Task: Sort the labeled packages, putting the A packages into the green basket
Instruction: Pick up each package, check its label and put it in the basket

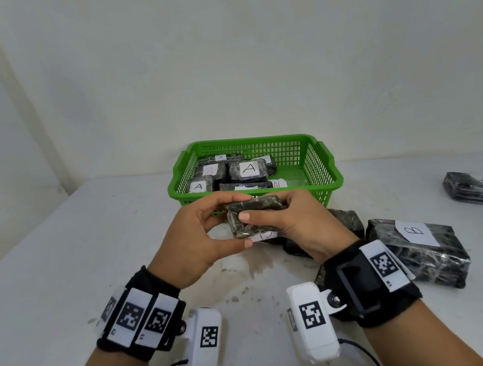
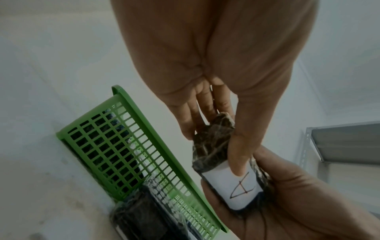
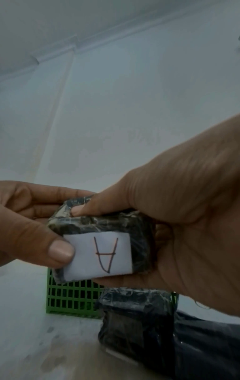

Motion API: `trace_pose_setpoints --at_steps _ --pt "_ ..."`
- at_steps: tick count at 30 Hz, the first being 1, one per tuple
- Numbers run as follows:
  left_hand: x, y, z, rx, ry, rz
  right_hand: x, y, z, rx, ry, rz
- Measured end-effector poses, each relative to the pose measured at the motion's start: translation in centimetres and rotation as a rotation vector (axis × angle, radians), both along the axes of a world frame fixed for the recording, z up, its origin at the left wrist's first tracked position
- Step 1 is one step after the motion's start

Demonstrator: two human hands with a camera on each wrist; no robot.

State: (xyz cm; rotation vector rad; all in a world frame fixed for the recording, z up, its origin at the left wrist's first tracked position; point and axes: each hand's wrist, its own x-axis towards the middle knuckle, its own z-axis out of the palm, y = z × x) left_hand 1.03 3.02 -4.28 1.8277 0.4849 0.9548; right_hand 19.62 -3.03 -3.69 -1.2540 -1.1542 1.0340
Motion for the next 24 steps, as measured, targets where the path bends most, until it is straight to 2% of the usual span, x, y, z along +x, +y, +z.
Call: trace_pose_setpoints --at_steps 7,18,24 --pt "-0.4 0.2 0.5 0.009 -0.024 0.032 0.9 -0.2 0.7 -0.065 0.050 0.066" --pt "-0.1 0.1 0.1 -0.018 -0.006 0.022 0.6 -0.2 0.4 -0.010 0.041 0.009" --pt "-0.4 0.1 0.4 0.002 -0.031 0.049 1.4 -0.3 0.8 -0.079 0.075 0.080"
